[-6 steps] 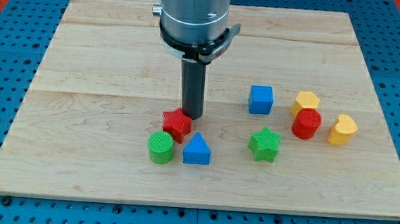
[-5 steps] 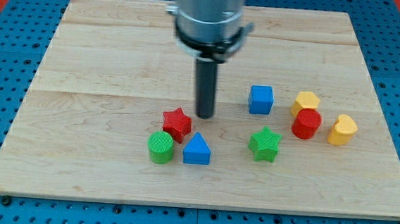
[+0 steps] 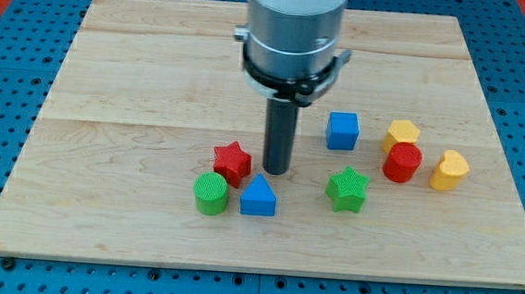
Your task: Slide the red star to the left side of the board
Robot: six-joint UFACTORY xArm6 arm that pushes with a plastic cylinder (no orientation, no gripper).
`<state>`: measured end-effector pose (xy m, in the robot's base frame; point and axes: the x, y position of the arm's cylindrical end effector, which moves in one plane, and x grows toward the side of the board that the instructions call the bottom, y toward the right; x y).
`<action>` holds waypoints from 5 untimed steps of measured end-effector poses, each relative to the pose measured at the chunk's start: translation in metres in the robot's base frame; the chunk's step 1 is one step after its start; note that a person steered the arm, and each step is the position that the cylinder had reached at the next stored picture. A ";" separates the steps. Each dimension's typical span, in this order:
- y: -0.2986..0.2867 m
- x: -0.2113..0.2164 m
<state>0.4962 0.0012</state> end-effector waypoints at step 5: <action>-0.118 -0.021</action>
